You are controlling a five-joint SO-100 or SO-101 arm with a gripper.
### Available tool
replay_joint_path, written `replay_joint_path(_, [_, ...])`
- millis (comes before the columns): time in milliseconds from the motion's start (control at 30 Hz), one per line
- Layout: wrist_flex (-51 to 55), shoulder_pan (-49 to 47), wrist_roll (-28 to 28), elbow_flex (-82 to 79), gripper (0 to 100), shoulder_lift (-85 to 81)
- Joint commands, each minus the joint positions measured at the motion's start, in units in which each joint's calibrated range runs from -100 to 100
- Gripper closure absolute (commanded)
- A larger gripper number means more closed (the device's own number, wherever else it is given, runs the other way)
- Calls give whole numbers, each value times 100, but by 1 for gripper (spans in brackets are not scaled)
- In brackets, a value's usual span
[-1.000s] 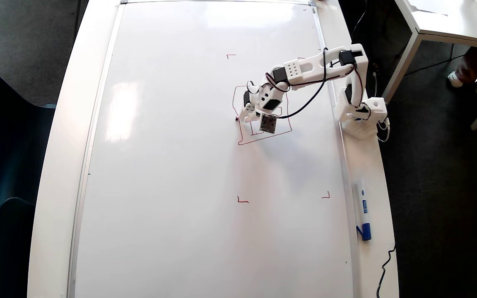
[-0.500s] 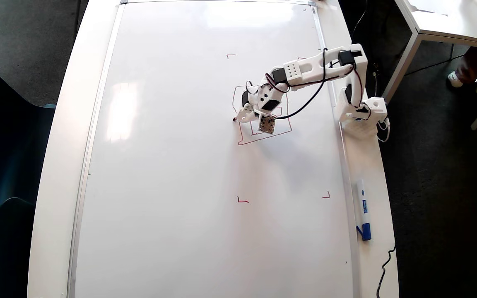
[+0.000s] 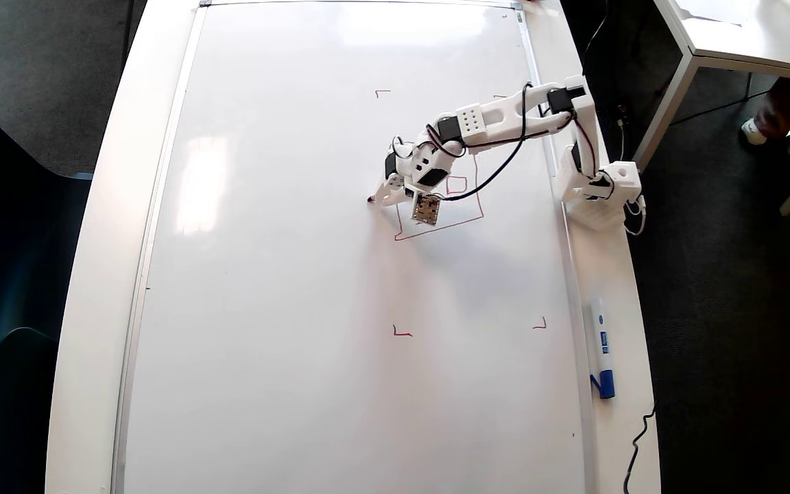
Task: Draw on a whiteboard a robot head using a pen attached to the gripper
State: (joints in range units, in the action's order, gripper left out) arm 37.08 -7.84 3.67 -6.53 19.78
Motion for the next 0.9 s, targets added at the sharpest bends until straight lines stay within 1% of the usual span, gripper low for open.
replay_joint_path(0, [-24, 29, 19, 358, 99, 123])
replay_joint_path(333, [-24, -59, 19, 385, 99, 148])
replay_joint_path(733, [-120, -494, 19, 503, 99, 181])
replay_joint_path(867, [-120, -479, 19, 513, 99, 181])
